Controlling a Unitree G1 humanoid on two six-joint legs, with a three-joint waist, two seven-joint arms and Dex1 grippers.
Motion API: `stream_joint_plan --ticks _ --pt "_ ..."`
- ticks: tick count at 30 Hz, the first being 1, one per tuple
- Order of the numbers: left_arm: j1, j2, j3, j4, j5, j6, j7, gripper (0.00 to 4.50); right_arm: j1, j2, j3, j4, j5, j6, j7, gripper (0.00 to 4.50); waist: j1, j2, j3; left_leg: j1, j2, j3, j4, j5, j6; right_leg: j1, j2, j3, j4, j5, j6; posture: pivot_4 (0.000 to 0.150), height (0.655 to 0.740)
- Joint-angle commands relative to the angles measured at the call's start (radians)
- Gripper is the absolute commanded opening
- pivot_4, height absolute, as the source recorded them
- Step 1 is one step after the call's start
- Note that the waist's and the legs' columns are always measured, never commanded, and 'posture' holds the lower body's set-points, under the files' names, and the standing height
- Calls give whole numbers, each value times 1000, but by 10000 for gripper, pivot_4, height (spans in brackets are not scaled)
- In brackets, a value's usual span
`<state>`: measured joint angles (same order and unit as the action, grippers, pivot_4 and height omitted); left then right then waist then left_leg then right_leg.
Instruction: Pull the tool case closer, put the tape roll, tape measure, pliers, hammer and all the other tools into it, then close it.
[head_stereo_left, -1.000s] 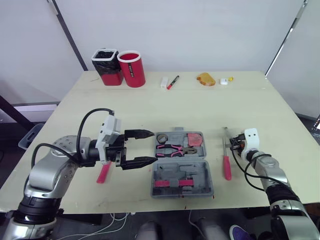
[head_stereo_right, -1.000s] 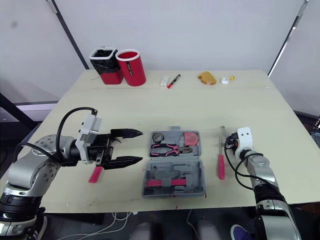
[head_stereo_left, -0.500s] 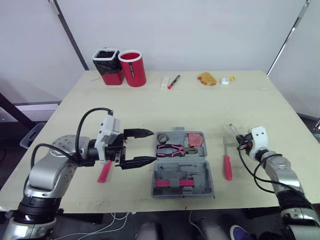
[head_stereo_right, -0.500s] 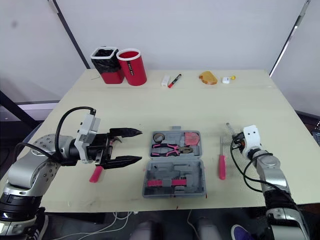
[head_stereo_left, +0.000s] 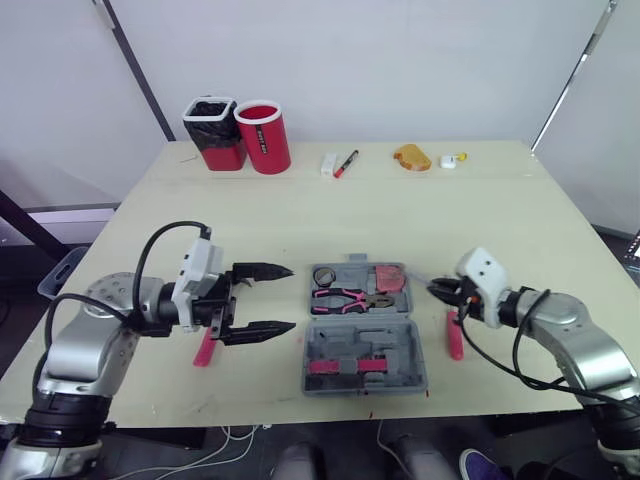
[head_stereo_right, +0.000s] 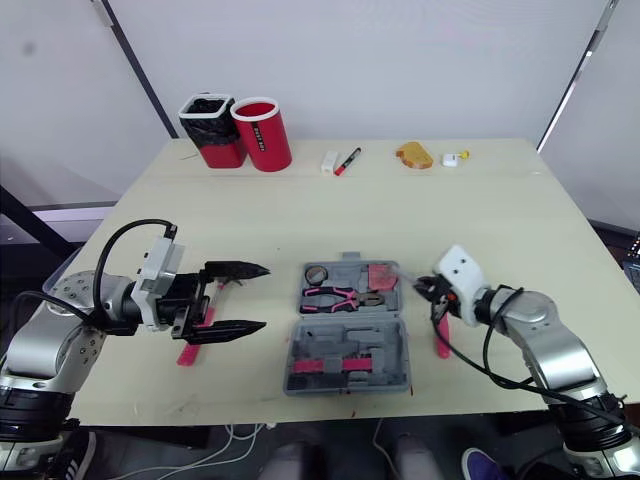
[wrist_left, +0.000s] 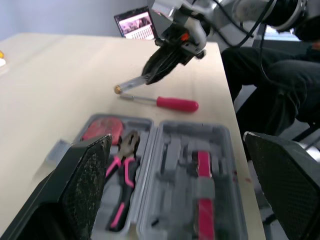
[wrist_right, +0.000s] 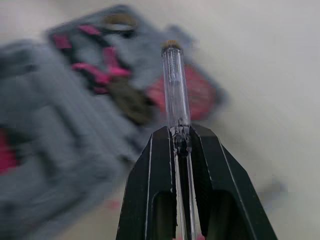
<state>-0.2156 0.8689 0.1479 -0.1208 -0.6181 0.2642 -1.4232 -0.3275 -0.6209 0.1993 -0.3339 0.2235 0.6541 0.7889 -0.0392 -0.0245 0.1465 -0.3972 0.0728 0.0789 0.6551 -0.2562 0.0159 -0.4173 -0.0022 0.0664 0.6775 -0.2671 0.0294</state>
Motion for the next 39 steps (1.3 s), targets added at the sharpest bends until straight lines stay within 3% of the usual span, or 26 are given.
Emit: stream_joint_plan --ticks 1,12,23,30,39 --pt "4 19 28 14 2 -34 -37 45000 -63 -19 64 -59 -13 62 26 1278 1 0 0 0 0 0 0 0 0 0 0 0 0 0 0 1500 7400" --pt "74 71 45 81 47 -111 -119 45000 -331 62 394 -18 -109 195 77 1278 1 0 0 -4 1 2 0 0 0 -5 0 0 0 -1 -1 1500 7400" --pt "86 90 38 142 91 -205 -151 45000 -388 155 580 91 -257 180 30 1278 1 -1 0 -6 1 3 0 0 0 -7 0 0 1 -1 -1 1500 7400" --pt "84 85 36 136 68 -187 -148 45000 -359 198 562 147 -277 139 29 1278 -1 -1 0 -21 1 1 10 0 0 -20 1 -1 7 0 -1 1500 7400" --pt "70 78 30 150 69 -195 -147 45000 -349 218 544 187 -304 71 28 1278 -1 -1 0 -19 1 1 15 0 0 -20 0 -1 15 0 -1 1500 7400"
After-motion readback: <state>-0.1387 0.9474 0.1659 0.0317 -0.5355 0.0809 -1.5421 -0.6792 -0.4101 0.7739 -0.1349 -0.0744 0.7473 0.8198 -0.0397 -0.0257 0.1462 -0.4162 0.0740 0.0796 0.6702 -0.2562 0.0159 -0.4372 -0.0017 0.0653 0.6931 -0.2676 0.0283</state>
